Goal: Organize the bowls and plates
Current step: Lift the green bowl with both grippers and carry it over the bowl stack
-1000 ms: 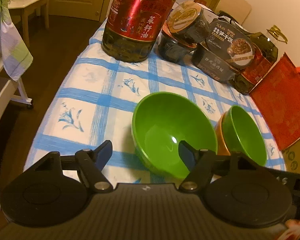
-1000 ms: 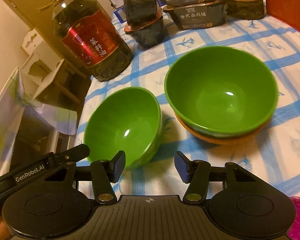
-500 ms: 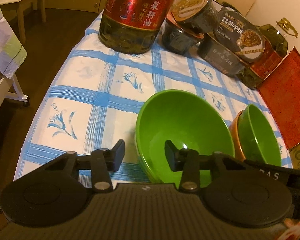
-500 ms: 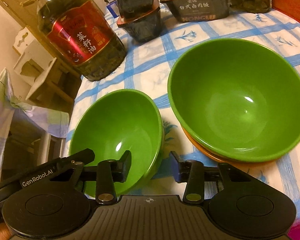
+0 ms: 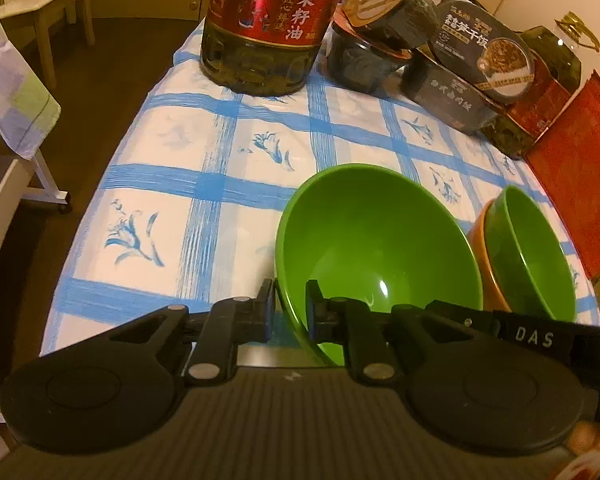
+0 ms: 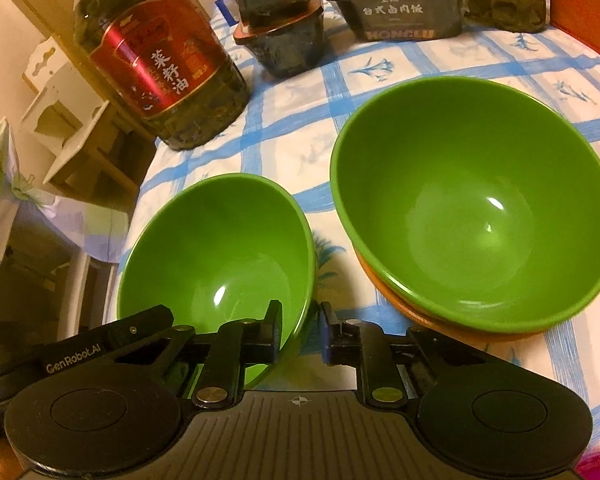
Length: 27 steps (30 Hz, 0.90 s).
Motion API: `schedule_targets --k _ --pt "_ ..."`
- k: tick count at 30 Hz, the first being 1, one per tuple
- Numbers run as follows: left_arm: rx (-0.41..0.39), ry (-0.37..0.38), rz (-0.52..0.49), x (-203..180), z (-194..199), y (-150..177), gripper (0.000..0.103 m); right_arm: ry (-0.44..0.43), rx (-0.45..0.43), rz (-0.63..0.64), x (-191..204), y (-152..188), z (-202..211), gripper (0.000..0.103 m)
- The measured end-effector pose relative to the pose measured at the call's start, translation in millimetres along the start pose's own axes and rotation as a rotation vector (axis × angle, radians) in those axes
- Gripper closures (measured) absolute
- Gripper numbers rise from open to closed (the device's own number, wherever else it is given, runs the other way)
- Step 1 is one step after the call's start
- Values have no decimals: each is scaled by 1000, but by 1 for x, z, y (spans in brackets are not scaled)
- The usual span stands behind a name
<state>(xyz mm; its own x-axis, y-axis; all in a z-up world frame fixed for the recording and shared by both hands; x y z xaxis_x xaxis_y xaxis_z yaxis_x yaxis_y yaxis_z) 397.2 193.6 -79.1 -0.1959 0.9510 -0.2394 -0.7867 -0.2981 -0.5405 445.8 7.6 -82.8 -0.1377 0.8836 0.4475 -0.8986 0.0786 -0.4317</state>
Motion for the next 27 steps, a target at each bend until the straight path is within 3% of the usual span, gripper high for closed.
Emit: schedule_targets --k 10,27 --pt "-13 -22 -24 -10 48 32 89 -16 5 26 4 35 39 87" --pt "-50 29 -30 -63 122 85 89 -2 -80 52 -16 77 140 87"
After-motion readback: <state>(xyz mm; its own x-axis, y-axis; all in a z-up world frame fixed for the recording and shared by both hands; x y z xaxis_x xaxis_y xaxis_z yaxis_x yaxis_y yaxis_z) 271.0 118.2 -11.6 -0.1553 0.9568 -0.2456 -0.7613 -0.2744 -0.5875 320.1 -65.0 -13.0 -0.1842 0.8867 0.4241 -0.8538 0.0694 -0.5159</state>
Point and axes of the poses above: each gripper's, at about its wrist camera, not at the fingertips, and z roughly against the way its jaws point, x to its left, y to its underside, the point moved 4 cm from there along -z, roughly the way its jaws point, and after that the axes turned 1 degree about -x, right-handed, at the moved point
